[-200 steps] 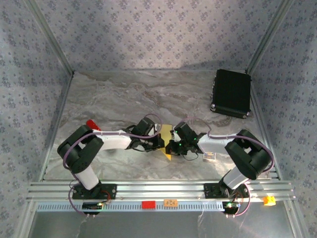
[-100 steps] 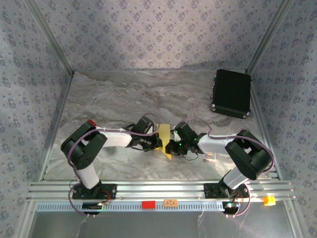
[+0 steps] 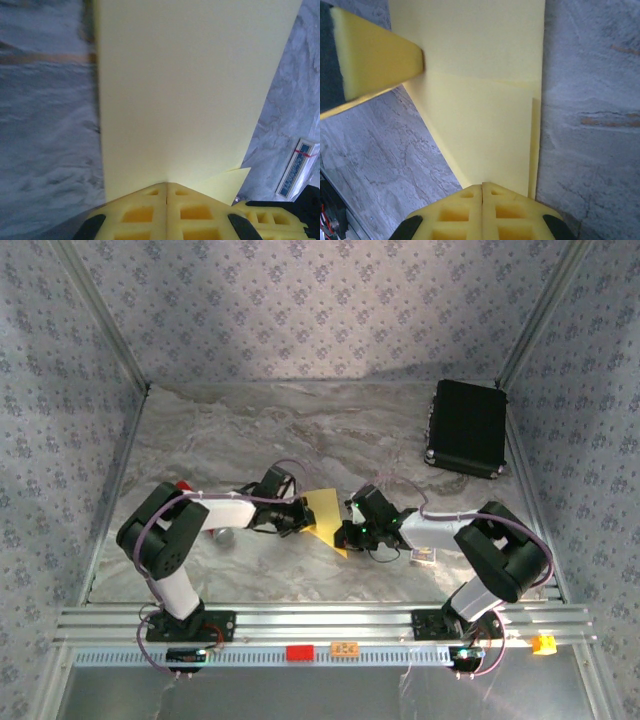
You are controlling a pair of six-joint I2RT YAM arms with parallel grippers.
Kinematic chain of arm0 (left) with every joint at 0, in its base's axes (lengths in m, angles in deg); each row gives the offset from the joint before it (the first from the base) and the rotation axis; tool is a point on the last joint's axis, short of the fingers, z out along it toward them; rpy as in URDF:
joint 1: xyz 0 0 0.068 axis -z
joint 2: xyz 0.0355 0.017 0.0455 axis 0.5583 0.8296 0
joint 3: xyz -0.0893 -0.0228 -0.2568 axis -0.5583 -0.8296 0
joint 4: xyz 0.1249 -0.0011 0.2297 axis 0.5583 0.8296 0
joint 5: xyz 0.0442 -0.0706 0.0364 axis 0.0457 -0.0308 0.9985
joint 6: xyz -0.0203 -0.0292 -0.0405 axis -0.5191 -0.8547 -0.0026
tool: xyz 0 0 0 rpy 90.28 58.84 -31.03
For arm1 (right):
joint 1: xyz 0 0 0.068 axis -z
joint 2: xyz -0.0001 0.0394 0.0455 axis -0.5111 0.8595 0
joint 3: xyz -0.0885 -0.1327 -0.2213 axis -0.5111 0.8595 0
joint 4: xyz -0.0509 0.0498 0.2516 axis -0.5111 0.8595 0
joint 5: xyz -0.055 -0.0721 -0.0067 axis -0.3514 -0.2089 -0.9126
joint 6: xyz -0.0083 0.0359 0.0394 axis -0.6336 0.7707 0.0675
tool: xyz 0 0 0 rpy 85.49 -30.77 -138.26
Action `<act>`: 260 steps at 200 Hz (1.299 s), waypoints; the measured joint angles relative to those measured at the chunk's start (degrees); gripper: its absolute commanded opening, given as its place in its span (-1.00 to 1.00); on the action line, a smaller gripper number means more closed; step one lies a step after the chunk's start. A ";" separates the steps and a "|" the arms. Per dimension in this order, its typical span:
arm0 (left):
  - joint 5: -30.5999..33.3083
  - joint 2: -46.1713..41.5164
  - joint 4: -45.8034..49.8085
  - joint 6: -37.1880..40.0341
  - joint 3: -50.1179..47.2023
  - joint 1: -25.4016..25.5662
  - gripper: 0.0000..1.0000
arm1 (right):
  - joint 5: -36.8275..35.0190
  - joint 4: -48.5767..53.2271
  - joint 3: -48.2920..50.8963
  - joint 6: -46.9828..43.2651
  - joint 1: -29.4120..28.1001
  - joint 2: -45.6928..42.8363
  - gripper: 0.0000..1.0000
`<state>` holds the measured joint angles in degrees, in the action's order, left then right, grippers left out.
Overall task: Fold a paper plane with a square sheet of paper (pick it up from the middle)
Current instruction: Third fold the triangle at the center of the table.
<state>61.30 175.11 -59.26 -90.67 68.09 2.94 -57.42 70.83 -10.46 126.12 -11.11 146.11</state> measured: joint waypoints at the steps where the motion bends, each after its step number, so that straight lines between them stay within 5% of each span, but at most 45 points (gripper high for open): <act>1: -0.02 -0.02 -0.02 0.00 -0.07 -0.11 -1.00 | 0.00 0.00 0.00 0.02 0.00 0.00 -0.94; 110: 2.95 -9.29 -2.60 2.10 -4.31 -1.55 -0.85 | 0.11 -0.42 0.28 0.02 0.11 0.00 -0.94; 168: 2.86 -5.27 -9.16 -1.31 -5.88 4.20 -0.92 | 0.31 -1.25 0.74 1.05 0.22 -0.07 -0.94; 260: -1.18 -2.43 -15.43 -1.53 -9.64 -0.07 -0.92 | 0.35 -2.05 1.29 1.51 0.26 -0.22 -0.95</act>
<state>60.12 172.69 -74.69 -92.20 58.45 2.88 -57.07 68.78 -9.17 127.63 -10.85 145.89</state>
